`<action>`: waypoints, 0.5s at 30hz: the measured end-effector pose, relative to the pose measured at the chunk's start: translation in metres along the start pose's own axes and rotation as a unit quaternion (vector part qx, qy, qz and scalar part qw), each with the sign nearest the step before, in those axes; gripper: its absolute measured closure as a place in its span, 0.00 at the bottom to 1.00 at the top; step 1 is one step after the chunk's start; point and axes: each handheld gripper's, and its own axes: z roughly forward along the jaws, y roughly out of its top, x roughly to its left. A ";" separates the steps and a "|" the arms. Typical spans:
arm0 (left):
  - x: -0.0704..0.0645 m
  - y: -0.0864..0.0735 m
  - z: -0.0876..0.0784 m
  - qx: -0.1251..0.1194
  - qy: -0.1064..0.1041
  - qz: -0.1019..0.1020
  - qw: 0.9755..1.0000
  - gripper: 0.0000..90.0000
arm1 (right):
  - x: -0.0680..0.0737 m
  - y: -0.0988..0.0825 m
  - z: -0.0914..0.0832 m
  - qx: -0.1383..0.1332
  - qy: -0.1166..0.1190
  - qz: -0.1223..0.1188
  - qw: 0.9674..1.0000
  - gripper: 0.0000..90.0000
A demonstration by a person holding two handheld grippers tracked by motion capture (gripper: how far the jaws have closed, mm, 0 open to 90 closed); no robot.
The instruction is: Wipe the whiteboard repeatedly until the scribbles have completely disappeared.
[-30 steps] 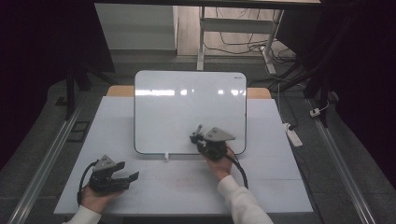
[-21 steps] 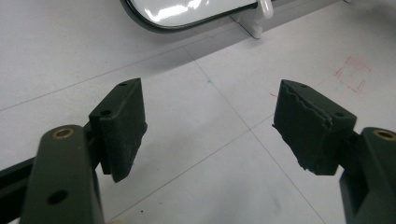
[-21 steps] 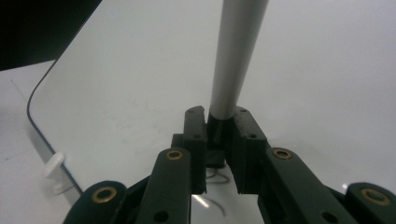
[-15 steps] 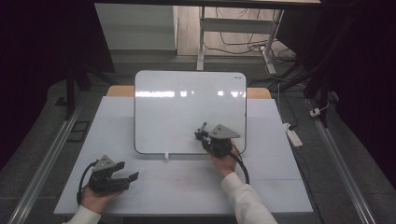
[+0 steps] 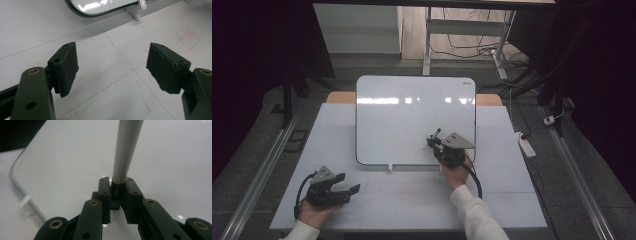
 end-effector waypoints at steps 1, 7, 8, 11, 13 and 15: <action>0.000 0.000 0.000 0.001 0.000 0.002 1.000 0.28 | 0.008 -0.002 0.003 0.007 0.018 -0.012 1.000 0.86; -0.001 -0.001 -0.002 -0.003 0.002 0.000 1.000 0.28 | -0.006 -0.002 -0.004 -0.005 -0.006 0.004 1.000 0.86; 0.000 0.000 -0.002 -0.002 0.001 0.000 1.000 0.28 | -0.008 -0.003 -0.005 -0.007 -0.003 0.014 1.000 0.86; 0.000 0.000 0.000 -0.001 0.000 0.002 1.000 0.28 | 0.007 -0.006 0.000 0.011 0.022 -0.009 1.000 0.86; -0.001 0.000 0.000 -0.001 0.000 0.004 1.000 0.28 | 0.013 -0.007 0.001 0.019 0.023 -0.039 0.999 0.86; -0.001 0.000 -0.002 -0.002 0.001 0.003 1.000 0.28 | 0.003 -0.007 -0.004 0.012 0.014 -0.017 1.000 0.86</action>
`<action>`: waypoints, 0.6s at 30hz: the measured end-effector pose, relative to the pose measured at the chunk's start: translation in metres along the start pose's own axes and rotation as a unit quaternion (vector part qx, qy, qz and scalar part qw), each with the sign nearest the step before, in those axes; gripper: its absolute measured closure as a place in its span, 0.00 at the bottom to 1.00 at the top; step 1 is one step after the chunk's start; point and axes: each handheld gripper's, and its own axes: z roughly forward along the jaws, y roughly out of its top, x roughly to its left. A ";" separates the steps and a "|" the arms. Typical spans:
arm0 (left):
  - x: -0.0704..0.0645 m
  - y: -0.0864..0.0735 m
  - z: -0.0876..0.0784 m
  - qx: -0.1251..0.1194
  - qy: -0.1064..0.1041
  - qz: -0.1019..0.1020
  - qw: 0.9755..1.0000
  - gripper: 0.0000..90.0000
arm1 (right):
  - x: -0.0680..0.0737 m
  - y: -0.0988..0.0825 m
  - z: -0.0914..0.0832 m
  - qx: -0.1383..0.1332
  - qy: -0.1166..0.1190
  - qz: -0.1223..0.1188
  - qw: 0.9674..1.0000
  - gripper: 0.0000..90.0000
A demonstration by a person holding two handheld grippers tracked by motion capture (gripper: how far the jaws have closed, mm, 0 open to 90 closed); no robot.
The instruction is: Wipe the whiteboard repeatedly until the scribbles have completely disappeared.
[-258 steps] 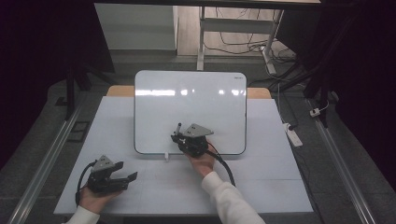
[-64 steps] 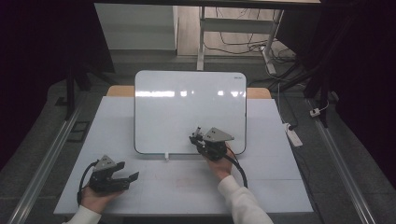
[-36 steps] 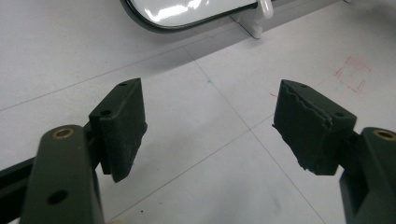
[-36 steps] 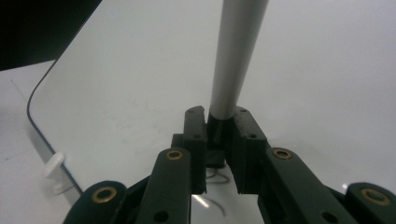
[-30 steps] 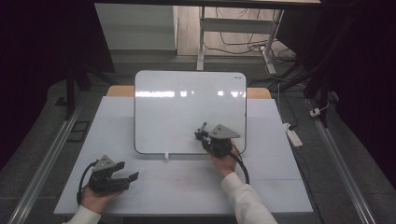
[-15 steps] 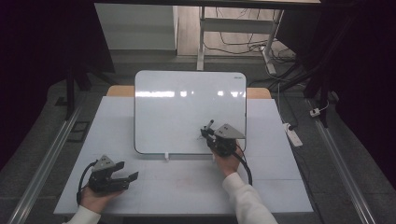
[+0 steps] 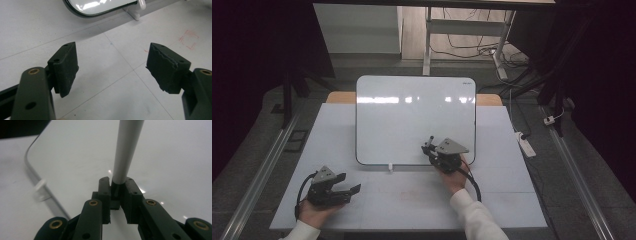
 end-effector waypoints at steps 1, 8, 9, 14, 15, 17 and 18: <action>0.000 0.000 -0.001 -0.001 0.000 -0.001 1.000 0.28 | -0.006 0.000 -0.004 -0.006 -0.018 0.007 1.000 0.86; 0.000 0.000 0.000 0.001 0.001 0.002 1.000 0.28 | 0.000 -0.004 -0.003 0.003 0.005 -0.007 1.000 0.86; 0.000 0.000 0.000 0.000 0.000 0.000 1.000 0.28 | -0.005 -0.004 -0.005 0.000 0.003 0.004 1.000 0.86; 0.001 0.000 0.001 0.001 0.001 -0.002 1.000 0.28 | -0.006 -0.005 -0.009 0.001 -0.004 0.014 1.000 0.86; 0.001 0.001 0.001 0.001 -0.001 0.000 1.000 0.28 | 0.000 -0.006 -0.006 0.010 0.006 -0.010 1.000 0.86; 0.001 0.001 0.001 0.001 0.000 0.002 1.000 0.28 | 0.000 -0.004 -0.006 0.012 0.002 -0.021 1.000 0.86; 0.000 0.000 0.000 0.000 0.000 0.000 1.000 0.28 | -0.006 -0.004 -0.007 0.001 -0.004 -0.003 1.000 0.86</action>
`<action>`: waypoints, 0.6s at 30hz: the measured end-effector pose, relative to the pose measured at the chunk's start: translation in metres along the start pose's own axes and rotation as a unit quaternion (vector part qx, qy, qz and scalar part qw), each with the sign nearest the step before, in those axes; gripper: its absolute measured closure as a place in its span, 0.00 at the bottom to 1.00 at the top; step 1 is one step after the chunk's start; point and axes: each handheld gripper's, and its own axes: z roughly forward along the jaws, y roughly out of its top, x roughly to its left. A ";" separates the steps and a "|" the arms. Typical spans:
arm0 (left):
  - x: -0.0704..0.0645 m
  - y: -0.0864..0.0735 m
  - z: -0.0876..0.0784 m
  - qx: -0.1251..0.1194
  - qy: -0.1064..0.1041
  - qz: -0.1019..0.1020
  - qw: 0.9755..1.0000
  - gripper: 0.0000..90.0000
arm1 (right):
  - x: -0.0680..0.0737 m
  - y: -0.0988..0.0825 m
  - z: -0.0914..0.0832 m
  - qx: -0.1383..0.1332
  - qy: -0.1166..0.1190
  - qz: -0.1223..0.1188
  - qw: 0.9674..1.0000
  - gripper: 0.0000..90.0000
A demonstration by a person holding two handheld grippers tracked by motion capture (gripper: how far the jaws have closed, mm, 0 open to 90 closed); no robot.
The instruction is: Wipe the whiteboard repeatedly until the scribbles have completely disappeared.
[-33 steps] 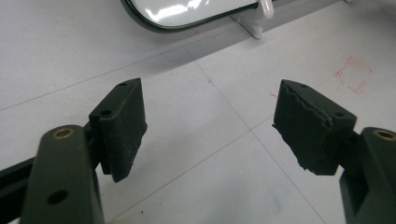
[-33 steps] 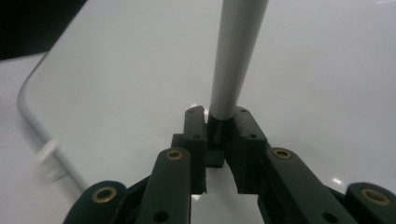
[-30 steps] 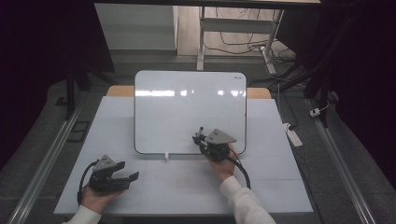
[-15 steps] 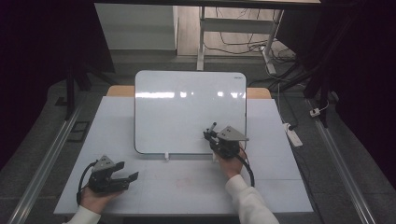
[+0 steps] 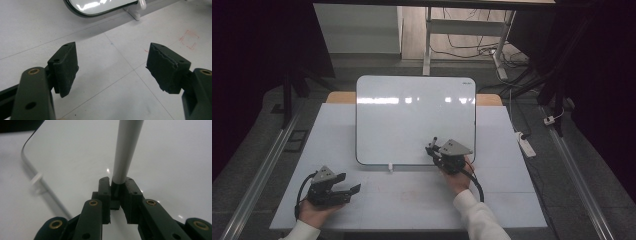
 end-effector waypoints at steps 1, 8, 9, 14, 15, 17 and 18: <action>0.000 0.000 -0.001 -0.002 0.000 0.000 1.000 0.28 | -0.006 0.000 -0.002 -0.009 -0.011 0.015 1.000 0.86; 0.000 0.001 0.000 0.000 0.000 0.000 1.000 0.28 | 0.002 -0.001 0.001 0.009 0.014 -0.011 1.000 0.86; -0.001 0.001 -0.001 -0.002 0.000 0.001 1.000 0.28 | -0.002 -0.001 0.000 0.001 0.011 -0.002 1.000 0.86; 0.000 0.000 -0.002 -0.005 -0.001 0.002 1.000 0.28 | -0.010 0.000 -0.003 -0.012 -0.006 0.016 1.000 0.86; 0.000 0.001 -0.001 -0.004 -0.002 0.002 1.000 0.28 | -0.005 -0.001 -0.001 -0.006 0.013 0.014 1.000 0.86; 0.000 0.001 -0.001 -0.003 -0.002 0.002 1.000 0.28 | 0.004 -0.002 0.003 0.003 0.024 -0.013 1.000 0.86; 0.000 0.001 -0.001 -0.003 -0.002 0.003 1.000 0.28 | 0.002 0.000 0.005 0.000 0.024 -0.010 1.000 0.86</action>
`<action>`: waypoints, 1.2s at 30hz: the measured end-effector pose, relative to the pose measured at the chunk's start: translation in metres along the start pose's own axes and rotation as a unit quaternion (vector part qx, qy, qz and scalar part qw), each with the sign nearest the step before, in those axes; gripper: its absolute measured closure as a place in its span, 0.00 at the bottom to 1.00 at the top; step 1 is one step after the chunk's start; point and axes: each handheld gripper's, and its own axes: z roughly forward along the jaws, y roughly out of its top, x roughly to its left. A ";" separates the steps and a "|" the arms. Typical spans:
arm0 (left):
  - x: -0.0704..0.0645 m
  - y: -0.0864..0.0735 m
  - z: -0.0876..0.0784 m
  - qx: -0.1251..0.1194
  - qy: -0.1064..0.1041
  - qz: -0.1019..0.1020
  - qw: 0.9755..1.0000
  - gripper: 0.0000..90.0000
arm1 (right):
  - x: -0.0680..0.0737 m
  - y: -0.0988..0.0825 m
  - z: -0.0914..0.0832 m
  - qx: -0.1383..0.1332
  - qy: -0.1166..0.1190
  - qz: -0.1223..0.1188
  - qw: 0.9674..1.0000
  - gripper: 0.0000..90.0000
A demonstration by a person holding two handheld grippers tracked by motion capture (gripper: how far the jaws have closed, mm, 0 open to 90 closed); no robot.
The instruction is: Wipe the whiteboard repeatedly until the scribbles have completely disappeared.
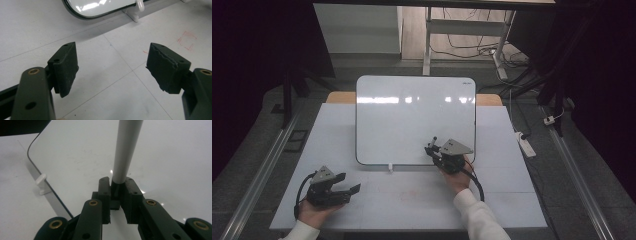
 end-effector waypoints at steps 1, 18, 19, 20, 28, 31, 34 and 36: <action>0.000 0.000 -0.001 -0.002 -0.001 0.000 1.000 0.28 | -0.005 0.001 0.000 -0.010 -0.007 0.012 1.000 0.86; 0.001 0.000 0.000 -0.001 0.001 0.000 1.000 0.28 | -0.005 0.016 0.013 -0.008 0.005 -0.004 1.000 0.86; 0.001 0.000 0.000 -0.001 0.001 0.000 1.000 0.28 | -0.009 0.017 0.012 -0.011 0.006 0.007 1.000 0.86; 0.001 0.000 0.000 -0.001 0.001 0.000 1.000 0.28 | -0.014 0.017 0.011 -0.020 -0.003 0.025 0.999 0.86; 0.001 0.000 0.000 -0.002 0.002 0.001 1.000 0.28 | 0.015 0.008 0.016 0.022 0.037 -0.008 0.999 0.86; 0.000 0.000 -0.001 -0.004 0.003 0.001 1.000 0.28 | 0.005 0.008 0.011 0.016 0.028 0.025 0.999 0.86; 0.001 0.000 -0.001 -0.005 0.002 0.001 1.000 0.28 | -0.001 0.010 0.003 0.011 0.011 0.032 0.999 0.86; 0.001 0.000 0.000 -0.006 0.003 0.000 1.000 0.28 | -0.003 0.012 -0.006 -0.004 0.017 0.043 0.999 0.86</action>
